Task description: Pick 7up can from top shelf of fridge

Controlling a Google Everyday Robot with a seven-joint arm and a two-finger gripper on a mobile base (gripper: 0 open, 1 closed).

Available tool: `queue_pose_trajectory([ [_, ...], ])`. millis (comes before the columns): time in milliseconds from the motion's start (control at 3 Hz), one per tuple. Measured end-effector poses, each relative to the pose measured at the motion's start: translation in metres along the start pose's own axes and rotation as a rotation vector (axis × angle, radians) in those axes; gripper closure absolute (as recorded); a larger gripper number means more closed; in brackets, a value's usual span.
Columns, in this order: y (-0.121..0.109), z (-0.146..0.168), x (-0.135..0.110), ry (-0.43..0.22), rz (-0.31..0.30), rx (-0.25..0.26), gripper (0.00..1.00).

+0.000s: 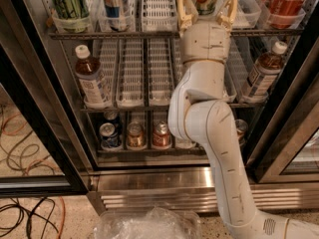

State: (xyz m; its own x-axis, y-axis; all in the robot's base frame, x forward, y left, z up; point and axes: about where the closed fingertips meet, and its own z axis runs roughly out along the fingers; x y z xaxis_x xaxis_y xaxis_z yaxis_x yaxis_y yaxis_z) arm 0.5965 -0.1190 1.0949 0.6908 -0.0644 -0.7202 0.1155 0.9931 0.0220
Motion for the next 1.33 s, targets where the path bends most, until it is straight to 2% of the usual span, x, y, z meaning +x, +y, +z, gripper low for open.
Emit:
queue_pose_trajectory([
  [333, 0.002, 0.001, 0.002, 0.016, 0.003, -0.008, 0.32],
  [667, 0.015, 0.003, 0.009, 0.040, 0.010, -0.051, 0.32],
  [1333, 0.008, 0.022, 0.012, 0.036, 0.014, -0.016, 0.33],
])
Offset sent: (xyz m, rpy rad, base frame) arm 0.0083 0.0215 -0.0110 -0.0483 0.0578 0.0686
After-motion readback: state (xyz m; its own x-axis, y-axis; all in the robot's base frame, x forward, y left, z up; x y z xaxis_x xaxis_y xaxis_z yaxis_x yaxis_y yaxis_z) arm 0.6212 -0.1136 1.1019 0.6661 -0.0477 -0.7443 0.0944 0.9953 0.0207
